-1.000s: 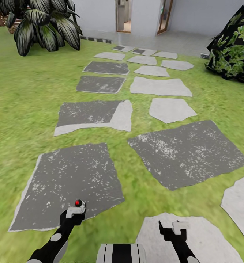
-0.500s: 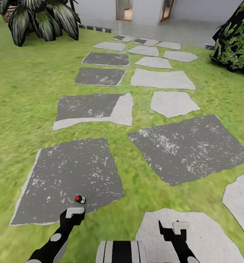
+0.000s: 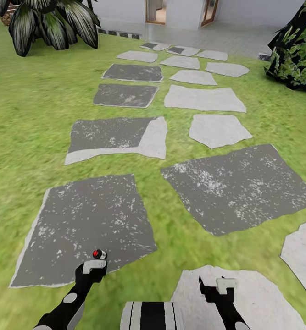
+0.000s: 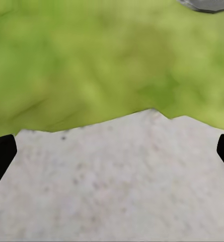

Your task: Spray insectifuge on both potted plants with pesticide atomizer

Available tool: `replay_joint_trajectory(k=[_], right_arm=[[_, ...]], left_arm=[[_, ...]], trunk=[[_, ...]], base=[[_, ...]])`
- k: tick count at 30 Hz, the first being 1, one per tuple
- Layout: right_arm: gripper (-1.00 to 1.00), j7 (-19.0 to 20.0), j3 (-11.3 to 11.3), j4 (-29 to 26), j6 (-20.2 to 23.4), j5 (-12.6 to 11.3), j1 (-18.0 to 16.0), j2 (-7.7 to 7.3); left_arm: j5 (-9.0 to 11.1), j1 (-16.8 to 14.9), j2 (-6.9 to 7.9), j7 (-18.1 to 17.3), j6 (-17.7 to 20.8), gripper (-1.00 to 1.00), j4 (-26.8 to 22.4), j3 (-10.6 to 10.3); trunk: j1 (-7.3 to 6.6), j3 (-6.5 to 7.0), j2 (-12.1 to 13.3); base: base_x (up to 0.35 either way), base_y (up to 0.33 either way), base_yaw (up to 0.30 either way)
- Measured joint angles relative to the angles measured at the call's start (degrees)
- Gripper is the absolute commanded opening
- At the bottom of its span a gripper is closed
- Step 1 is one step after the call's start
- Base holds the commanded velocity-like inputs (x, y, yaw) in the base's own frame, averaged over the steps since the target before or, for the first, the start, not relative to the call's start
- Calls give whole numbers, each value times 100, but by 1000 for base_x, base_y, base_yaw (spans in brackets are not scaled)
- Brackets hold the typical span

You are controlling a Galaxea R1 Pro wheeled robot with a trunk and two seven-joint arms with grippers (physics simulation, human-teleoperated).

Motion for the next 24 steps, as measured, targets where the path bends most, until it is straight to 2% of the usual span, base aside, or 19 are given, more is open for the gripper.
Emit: replay_joint_trajectory(k=[7, 13, 24], right_arm=[[100, 0, 0, -3, -1, 0, 0, 0], [100, 0, 0, -3, 1, 0, 0, 0], [100, 0, 0, -3, -1, 0, 0, 0]], left_arm=[[0, 0, 0, 0, -1, 100, 1, -1], [0, 0, 0, 0, -1, 100, 1, -1], [0, 9, 0, 0, -5, 100, -3, -1]], trunk=[[1, 0, 0], [-1, 0, 0], [1, 0, 0]], base=[[16, 0, 0], [151, 0, 0], [14, 0, 0]])
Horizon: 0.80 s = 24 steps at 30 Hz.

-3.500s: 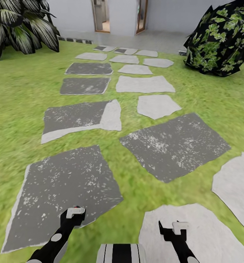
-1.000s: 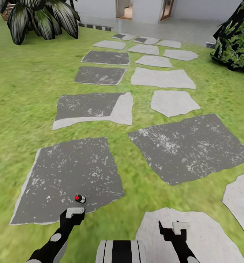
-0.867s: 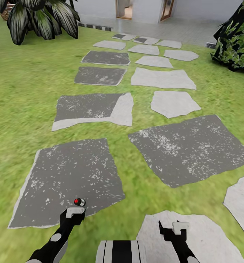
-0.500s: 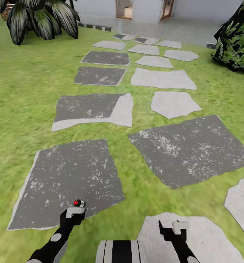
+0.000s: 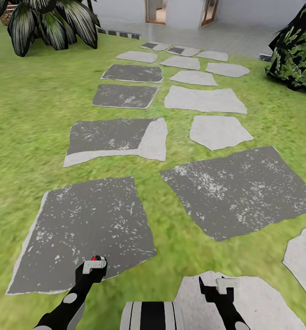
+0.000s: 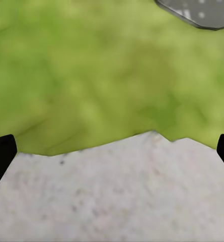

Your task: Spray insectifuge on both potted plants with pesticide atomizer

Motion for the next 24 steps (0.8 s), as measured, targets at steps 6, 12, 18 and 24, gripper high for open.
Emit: replay_joint_trajectory(k=[6, 12, 18, 24], right_arm=[[100, 0, 0, 0, -1, 0, 0, 0], [100, 0, 0, 0, 0, 0, 0, 0], [100, 0, 0, 0, -5, 0, -1, 0], [100, 0, 0, 0, -3, 0, 0, 0]], left_arm=[[-1, 0, 0, 0, 0, 100, 2, 0], [0, 0, 0, 0, 0, 100, 3, 0], [0, 0, 0, 0, 0, 100, 2, 1], [0, 0, 0, 0, 4, 100, 3, 3]], trunk=[[-1, 0, 0], [0, 1, 0], [0, 34, 0], [0, 53, 0]], base=[[58, 0, 0], [18, 0, 0], [1, 0, 0], [0, 0, 0]])
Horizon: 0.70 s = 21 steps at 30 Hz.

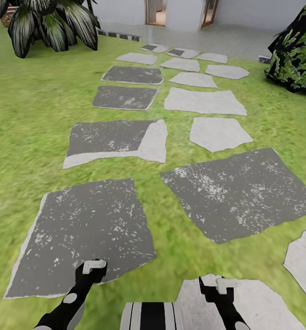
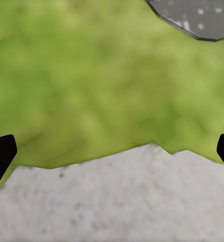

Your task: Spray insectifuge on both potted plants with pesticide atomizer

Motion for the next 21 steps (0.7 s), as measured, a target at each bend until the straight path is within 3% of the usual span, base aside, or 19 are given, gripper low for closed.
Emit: replay_joint_trajectory(k=[21], right_arm=[[100, 0, 0, 6, -3, 0, 0, 0]], left_arm=[[-2, 1, 0, 0, -1, 100, 1, -3]], trunk=[[0, 45, 0]], base=[[0, 0, 0]])
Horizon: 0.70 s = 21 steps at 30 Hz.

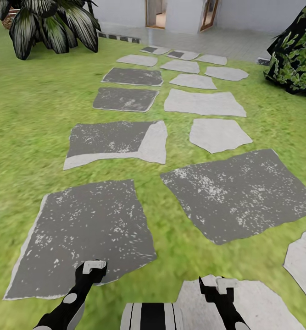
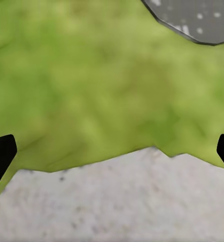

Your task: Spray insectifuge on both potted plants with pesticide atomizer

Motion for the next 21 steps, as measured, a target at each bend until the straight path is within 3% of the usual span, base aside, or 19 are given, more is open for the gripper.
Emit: replay_joint_trajectory(k=[21], right_arm=[[100, 1, 0, -5, 1, 0, 0, 0]], left_arm=[[-22, -1, 0, -8, 1, 100, 0, 0]], trunk=[[0, 1, 0]], base=[[-31, 0, 0]])
